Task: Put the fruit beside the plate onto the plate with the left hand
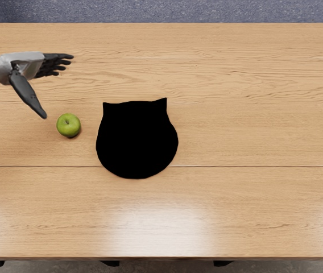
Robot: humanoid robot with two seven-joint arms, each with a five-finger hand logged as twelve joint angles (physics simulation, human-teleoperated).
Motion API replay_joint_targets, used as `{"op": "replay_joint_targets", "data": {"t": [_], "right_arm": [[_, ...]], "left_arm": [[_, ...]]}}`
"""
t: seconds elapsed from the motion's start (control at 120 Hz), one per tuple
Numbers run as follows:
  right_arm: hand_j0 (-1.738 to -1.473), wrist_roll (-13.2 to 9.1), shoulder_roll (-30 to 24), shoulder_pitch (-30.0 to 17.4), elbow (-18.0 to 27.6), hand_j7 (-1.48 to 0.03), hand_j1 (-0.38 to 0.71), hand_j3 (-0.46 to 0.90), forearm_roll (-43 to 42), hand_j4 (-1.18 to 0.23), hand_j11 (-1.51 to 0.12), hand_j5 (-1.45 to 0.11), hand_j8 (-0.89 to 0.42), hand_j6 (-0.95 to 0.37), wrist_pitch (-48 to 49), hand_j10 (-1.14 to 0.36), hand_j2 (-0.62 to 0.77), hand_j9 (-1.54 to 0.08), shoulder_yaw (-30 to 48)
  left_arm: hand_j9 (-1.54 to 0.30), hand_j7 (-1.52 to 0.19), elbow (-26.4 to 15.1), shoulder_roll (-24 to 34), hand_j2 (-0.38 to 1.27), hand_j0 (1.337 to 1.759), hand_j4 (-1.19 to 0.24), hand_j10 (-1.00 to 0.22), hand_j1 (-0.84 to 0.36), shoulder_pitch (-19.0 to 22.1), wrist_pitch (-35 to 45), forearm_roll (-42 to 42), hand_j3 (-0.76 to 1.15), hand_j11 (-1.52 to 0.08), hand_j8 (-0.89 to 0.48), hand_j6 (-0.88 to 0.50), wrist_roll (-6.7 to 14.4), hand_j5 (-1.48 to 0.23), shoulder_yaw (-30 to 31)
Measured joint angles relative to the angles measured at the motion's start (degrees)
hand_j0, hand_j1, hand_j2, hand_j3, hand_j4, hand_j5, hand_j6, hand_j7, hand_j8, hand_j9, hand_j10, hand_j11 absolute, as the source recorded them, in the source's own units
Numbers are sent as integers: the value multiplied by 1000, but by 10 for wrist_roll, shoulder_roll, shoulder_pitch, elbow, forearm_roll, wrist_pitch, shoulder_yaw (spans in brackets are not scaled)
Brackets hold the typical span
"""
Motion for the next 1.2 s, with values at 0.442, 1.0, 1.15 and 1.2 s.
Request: {"op": "replay_joint_targets", "data": {"t": [0.442,1.0,1.15,1.2], "right_arm": [[-1658,0,0,3,3,-17,-333,0,-1,-13,-17,-17,-13,-13,1,-13,-3,-17,-1],[-1658,0,0,3,0,-17,-333,0,0,-13,-17,-17,-13,-13,1,-13,-3,-17,0],[-1658,0,0,3,0,-17,-333,0,0,-13,-17,-17,-13,-13,1,-13,-3,-17,0],[-1658,0,0,3,0,-17,-333,0,0,-13,-17,-17,-13,-13,1,-13,-3,-17,0]], "left_arm": [[0,0,-157,-41,1,1658,-3,-2,349,-134,0,6,0,0,-3,-3,387,0,4],[-1,-1,-342,-4,1,1658,-5,-4,349,-68,131,164,0,-1,-6,-6,425,-1,32],[-12,-12,-340,-16,3,1658,-14,-13,339,-61,172,181,0,-12,-14,-15,425,-13,36],[-15,-16,-335,-25,4,1658,-16,-15,336,-57,185,187,0,-15,-17,-17,425,-16,42]]}}
